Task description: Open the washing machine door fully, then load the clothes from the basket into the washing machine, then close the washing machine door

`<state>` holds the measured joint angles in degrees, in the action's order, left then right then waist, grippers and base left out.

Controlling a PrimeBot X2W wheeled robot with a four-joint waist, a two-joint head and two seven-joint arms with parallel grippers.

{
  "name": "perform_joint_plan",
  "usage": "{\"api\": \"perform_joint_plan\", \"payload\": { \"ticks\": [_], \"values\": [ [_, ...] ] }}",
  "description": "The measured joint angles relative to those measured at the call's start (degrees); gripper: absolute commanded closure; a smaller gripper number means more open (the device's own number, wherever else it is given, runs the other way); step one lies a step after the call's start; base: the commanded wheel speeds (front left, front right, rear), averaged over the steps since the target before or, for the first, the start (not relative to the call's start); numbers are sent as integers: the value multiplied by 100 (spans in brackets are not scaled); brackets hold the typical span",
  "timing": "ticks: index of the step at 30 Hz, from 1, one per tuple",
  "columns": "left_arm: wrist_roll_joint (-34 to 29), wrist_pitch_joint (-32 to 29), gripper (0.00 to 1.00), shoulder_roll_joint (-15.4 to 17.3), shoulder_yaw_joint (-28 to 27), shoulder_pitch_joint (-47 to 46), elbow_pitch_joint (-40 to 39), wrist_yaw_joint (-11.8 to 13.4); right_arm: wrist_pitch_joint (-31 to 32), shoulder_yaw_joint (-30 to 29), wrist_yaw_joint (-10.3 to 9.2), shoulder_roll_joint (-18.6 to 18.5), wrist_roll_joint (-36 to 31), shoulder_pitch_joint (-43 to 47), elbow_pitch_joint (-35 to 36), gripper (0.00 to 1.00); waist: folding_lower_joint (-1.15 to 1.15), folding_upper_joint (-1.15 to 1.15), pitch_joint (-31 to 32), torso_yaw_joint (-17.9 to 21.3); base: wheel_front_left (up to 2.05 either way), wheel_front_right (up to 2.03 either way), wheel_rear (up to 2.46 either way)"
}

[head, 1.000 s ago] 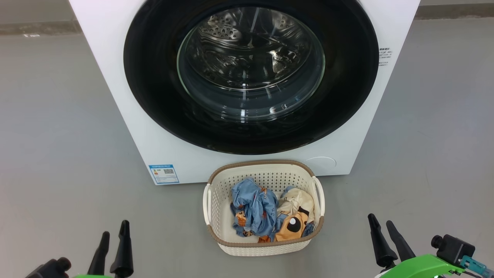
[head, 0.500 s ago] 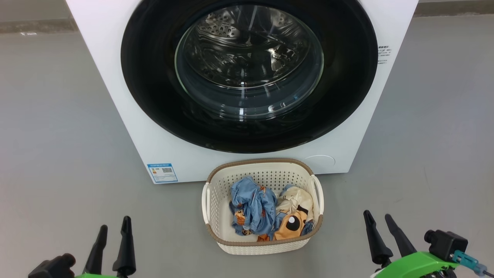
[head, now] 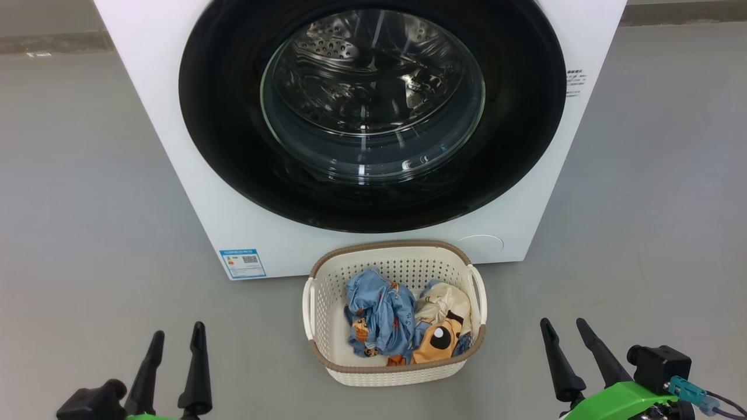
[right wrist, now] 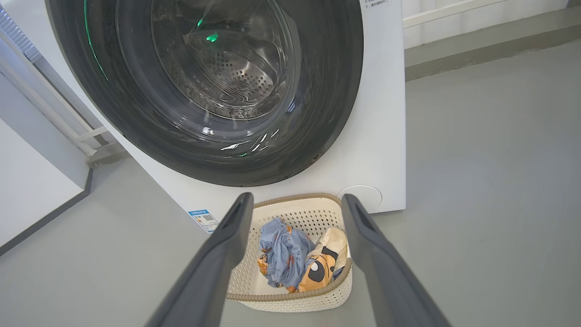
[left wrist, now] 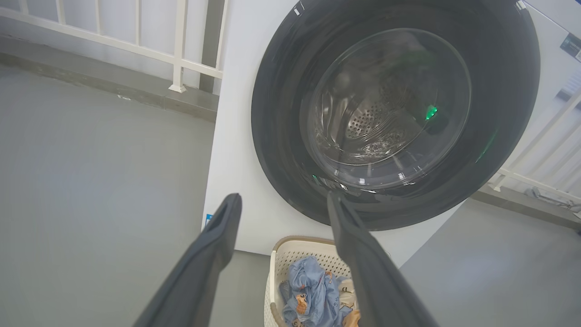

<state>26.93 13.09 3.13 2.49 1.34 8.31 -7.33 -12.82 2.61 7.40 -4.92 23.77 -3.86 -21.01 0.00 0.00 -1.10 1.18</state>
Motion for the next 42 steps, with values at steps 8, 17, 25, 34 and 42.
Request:
{"api": "perform_joint_plan", "payload": {
  "ticks": [8,17,25,34,42],
  "values": [
    [-454,114,0,57,52,9,-57,0,-146,36,0,-24,-436,-4,-1,0,0,0,-19,25,0,0,0],
    [-502,154,0,98,34,11,-30,0,-148,-233,0,-41,-609,-18,-44,0,0,0,-42,44,0,0,0],
    [-539,154,0,98,-33,12,104,-1,-148,-639,0,29,-805,-14,-41,0,0,0,-40,89,0,0,0],
    [-762,154,0,92,-138,12,278,-1,-148,-765,0,107,-949,9,-12,0,0,0,-21,122,0,0,0],
    [-1055,154,0,87,-162,12,337,-4,-148,-791,0,130,-960,37,18,0,0,0,-26,121,35,35,-70]
  ]
}}
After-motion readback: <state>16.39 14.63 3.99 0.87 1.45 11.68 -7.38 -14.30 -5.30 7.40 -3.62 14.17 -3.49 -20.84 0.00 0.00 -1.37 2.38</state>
